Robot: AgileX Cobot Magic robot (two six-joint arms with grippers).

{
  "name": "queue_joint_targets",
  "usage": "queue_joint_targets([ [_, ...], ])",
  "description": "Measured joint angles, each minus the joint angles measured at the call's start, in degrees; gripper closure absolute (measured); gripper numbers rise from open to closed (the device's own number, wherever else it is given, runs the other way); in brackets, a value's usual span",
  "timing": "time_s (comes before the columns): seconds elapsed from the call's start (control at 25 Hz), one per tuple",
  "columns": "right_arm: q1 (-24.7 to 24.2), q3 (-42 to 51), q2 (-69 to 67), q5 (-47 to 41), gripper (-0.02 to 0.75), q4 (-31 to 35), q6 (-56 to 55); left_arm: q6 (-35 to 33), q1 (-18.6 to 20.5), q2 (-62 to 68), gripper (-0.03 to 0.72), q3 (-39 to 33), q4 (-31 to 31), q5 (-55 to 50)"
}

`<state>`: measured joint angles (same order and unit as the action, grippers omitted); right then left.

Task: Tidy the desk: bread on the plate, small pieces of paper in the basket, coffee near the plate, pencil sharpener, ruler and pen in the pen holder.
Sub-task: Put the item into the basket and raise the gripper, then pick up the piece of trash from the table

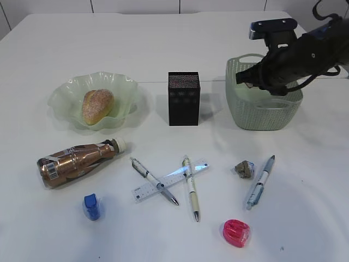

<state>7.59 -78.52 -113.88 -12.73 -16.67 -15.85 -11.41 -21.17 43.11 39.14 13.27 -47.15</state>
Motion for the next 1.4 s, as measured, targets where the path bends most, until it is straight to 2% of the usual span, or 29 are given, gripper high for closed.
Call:
queue_joint_targets([
  [0.12, -1.4, -1.2, -1.6, 0.4, 0.713, -0.1, -0.1, 0.0, 0.0, 0.0, 0.221, 0.0, 0.1, 0.0],
  [0.2, -1.7, -1.2, -1.7, 0.9, 0.667, -0.2, -0.1, 0.0, 0.0, 0.0, 0.222, 0.0, 0.1, 0.0],
  [0.24, -1.9, -1.2, -1.7, 1.2, 0.612, -0.2, -0.1, 0.0, 0.0, 0.0, 0.222, 0.0, 0.1, 0.0],
  [0.28, -1.9, -1.2, -1.7, 1.2, 0.612, -0.2, -0.1, 0.0, 0.0, 0.0, 0.222, 0.0, 0.1, 0.0],
  [0.44, -2.2, -1.4, -1.7, 1.3, 0.223, -0.3, -0.1, 0.0, 0.0, 0.0, 0.222, 0.0, 0.1, 0.0],
  [0.52, -2.2, -1.4, -1.7, 0.8, 0.178, -0.3, -0.1, 0.0, 0.0, 0.0, 0.222, 0.0, 0.1, 0.0],
  [0.84, -2.2, -1.4, 4.9, -10.9, 0.256, -0.1, -0.2, 0.0, 0.0, 0.0, 0.222, 0.0, 0.1, 0.0],
  [1.04, -1.7, -1.5, 11.6, -19.7, 0.267, 0.2, 1.2, 0.0, 0.0, 0.0, 0.222, 0.0, 0.1, 0.0],
  [1.12, -0.3, -1.5, 14.8, -26.2, 0.268, 2.1, 4.0, 0.0, 0.0, 0.0, 0.222, 0.0, 0.2, 0.0],
  [1.4, 4.0, -1.5, 17.0, -38.1, 0.269, 10.5, 12.4, 0.0, 0.0, 0.0, 0.222, 0.0, 1.1, -0.2],
])
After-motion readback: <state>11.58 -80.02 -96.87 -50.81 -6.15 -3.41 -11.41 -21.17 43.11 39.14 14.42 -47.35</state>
